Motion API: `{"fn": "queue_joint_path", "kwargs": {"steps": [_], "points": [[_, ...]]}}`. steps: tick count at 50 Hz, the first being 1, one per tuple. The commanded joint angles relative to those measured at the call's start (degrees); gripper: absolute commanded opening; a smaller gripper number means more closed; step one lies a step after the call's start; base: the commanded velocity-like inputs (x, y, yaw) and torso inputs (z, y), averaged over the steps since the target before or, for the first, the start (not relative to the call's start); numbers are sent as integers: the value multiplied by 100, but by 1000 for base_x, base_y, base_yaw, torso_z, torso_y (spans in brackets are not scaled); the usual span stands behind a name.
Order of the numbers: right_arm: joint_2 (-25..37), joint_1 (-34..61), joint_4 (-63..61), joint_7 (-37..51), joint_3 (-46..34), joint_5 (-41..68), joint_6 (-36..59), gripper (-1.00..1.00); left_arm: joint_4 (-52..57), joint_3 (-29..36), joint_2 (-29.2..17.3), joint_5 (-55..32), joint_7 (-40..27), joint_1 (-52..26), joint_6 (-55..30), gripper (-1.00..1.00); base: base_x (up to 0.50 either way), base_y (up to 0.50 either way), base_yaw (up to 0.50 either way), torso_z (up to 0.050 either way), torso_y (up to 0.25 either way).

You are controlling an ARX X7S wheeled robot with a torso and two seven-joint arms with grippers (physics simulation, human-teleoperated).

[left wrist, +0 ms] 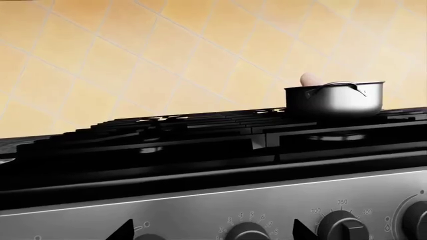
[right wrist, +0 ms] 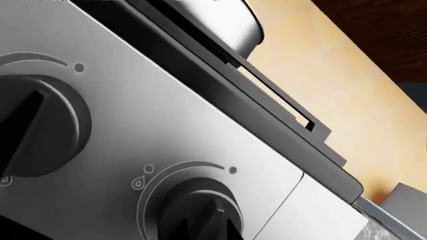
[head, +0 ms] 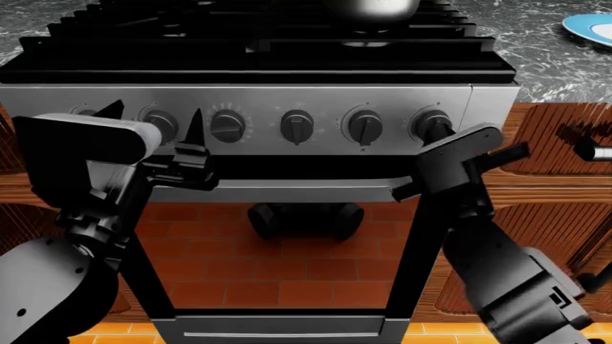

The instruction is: Frozen meat rests on a plate on the counter. Retrieve the meat and place it in a pot on a burner. Then turn the burner on.

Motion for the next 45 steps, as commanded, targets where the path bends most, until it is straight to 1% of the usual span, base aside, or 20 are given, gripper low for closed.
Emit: {"fn": "queue_joint_path", "kwargs": {"steps": [1,20,31,45], "points": [[198,388,142,-436,-129,-334,-37,-100,-73,61,17,40,36,-63,10,100,13,0,9,0,0],[495,536,227,-892,-382,-497,-247,-100,-127,245,79,133,45,-216,-44,100,13,1,9,1,0],[665,687,117,-928,-717,-1030,-284,-100,-169,261,79,162,82,-214,11,100,11,1,9,1,0],[711,802,65,-979,-854,-1262,-272,-100,-160,267,78,170,68,-183,46,100,8,1,8,1,0]]}}
